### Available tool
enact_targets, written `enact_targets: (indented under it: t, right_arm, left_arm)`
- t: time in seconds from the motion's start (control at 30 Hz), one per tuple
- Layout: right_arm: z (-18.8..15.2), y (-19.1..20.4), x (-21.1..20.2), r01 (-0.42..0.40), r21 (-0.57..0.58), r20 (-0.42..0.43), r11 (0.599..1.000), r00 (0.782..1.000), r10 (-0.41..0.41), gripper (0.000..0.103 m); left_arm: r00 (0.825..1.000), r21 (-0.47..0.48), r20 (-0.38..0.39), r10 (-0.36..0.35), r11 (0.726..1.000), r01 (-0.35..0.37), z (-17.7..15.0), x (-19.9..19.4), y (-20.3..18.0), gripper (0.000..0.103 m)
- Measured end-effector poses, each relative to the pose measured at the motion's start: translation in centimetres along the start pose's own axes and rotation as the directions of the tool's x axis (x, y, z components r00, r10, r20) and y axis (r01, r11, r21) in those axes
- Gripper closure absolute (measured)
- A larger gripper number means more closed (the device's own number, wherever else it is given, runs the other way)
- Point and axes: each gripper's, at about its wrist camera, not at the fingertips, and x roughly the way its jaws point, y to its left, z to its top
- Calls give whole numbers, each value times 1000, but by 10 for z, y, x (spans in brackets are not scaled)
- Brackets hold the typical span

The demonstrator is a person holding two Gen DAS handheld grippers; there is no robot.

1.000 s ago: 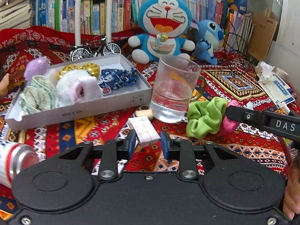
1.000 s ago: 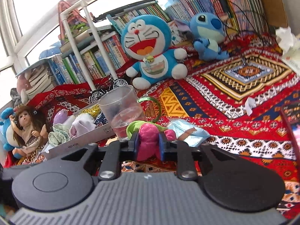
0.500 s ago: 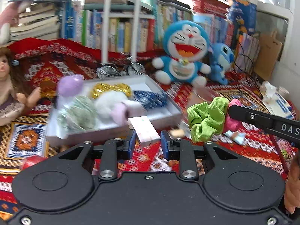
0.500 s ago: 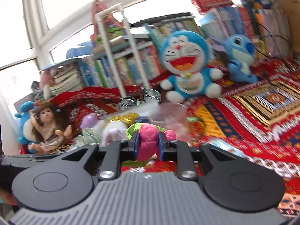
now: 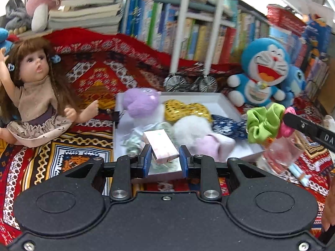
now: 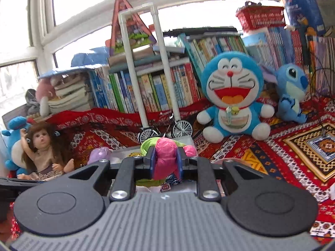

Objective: Organize soft objects
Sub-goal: 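Carry the small box with the left gripper while the right carries the scrunchies into the white box, releasing both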

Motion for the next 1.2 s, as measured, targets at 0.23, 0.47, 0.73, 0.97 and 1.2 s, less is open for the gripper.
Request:
enact_targets:
  t: [0.23, 0.47, 0.73, 0.97, 1.2]
  right_arm:
    - [-19, 0, 30, 16, 39, -78, 999, 997, -13, 78]
    - [-28, -1, 44, 12, 40, -130, 999, 991, -7, 78]
    - [-30, 5, 53, 12, 9, -142, 1000, 990, -11, 78]
    - [-39, 11, 58, 9, -26, -154, 1000, 988, -13, 78]
    - [-43, 10, 66, -10, -15, -188, 1000, 982, 7, 78]
  left_arm:
    - [996, -39, -81, 23, 999, -26, -1, 39, 14, 76]
    - [992, -51, -125, 36, 998, -43, -8, 59, 15, 78]
    - [988, -55, -153, 32, 998, -41, -9, 71, 14, 81]
    - [983, -66, -180, 28, 997, -40, -13, 79, 16, 81]
    - [982, -82, -188, 21, 996, -38, -13, 80, 18, 81]
